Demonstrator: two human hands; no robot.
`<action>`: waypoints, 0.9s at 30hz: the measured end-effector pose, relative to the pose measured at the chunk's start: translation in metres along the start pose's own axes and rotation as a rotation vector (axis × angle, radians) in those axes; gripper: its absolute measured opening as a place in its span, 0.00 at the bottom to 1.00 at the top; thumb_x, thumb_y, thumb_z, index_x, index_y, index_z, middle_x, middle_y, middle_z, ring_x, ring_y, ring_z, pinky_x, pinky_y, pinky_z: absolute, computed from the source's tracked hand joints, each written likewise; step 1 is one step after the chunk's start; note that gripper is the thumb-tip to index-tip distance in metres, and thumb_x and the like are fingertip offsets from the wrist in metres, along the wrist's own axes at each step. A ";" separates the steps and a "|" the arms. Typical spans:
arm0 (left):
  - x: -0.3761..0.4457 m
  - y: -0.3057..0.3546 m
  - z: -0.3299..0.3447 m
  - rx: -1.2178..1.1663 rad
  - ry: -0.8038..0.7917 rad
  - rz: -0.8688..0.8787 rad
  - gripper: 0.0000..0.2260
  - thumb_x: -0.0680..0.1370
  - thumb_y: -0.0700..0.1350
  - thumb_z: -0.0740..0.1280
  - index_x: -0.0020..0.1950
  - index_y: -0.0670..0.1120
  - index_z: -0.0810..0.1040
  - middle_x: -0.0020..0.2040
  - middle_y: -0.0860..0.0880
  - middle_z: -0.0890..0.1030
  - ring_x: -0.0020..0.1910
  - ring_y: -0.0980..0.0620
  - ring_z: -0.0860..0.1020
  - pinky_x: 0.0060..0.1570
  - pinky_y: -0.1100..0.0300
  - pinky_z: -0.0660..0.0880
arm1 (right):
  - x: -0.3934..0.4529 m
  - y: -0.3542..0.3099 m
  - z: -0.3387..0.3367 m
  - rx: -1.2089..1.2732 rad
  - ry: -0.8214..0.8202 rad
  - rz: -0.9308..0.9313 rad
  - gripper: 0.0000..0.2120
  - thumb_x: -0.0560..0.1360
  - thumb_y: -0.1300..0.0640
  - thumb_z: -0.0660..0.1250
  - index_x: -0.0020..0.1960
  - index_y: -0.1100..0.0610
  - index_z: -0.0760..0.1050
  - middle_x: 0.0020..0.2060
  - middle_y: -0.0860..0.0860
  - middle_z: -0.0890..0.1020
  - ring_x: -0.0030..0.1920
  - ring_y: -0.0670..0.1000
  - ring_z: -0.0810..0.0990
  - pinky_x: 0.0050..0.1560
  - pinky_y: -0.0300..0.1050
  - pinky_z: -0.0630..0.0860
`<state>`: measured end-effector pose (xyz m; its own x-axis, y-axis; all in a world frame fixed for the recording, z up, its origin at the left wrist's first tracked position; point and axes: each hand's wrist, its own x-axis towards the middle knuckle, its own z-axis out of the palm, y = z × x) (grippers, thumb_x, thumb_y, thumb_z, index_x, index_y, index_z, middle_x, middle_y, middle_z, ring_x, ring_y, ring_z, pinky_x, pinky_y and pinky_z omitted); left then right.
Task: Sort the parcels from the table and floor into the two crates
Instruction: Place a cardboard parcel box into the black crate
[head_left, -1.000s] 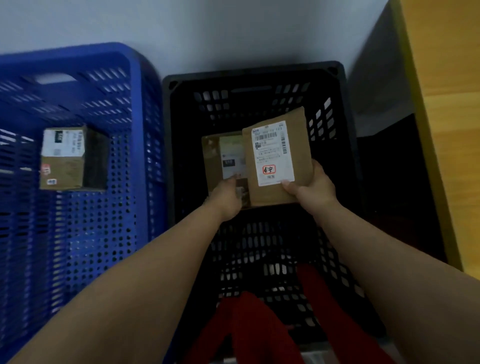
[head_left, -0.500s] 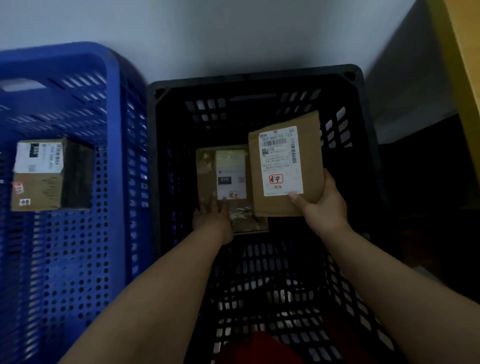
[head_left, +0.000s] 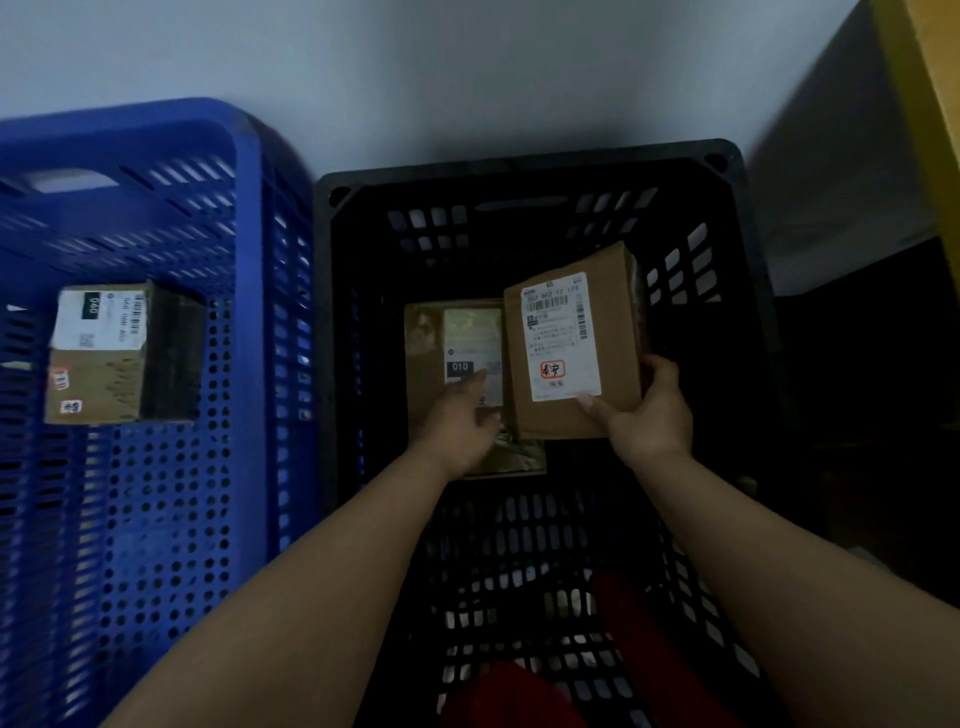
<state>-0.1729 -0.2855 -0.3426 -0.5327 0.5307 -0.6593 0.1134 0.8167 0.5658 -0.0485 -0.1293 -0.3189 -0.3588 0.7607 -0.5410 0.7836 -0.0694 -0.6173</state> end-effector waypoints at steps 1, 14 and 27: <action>-0.001 0.007 0.001 -0.165 0.016 0.016 0.27 0.82 0.46 0.62 0.79 0.47 0.56 0.76 0.47 0.63 0.71 0.54 0.64 0.62 0.74 0.59 | 0.000 0.000 -0.002 0.002 -0.006 0.007 0.40 0.68 0.51 0.78 0.73 0.54 0.61 0.65 0.55 0.75 0.64 0.57 0.74 0.62 0.53 0.74; 0.004 0.047 0.020 -0.415 0.059 -0.053 0.22 0.78 0.42 0.68 0.70 0.45 0.66 0.60 0.52 0.76 0.58 0.55 0.74 0.60 0.60 0.72 | 0.006 -0.016 -0.002 -0.289 -0.018 0.068 0.27 0.76 0.49 0.68 0.71 0.55 0.66 0.65 0.60 0.68 0.65 0.63 0.70 0.61 0.57 0.73; -0.006 0.056 0.025 -0.607 -0.026 -0.179 0.21 0.77 0.38 0.68 0.69 0.45 0.72 0.65 0.46 0.77 0.64 0.47 0.74 0.68 0.50 0.69 | -0.006 -0.014 -0.011 -0.223 -0.021 0.007 0.24 0.77 0.50 0.68 0.70 0.54 0.69 0.61 0.58 0.77 0.60 0.60 0.76 0.57 0.54 0.76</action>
<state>-0.1420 -0.2371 -0.3195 -0.4777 0.4093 -0.7774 -0.4755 0.6236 0.6205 -0.0514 -0.1256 -0.3009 -0.3614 0.7469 -0.5582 0.8782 0.0714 -0.4730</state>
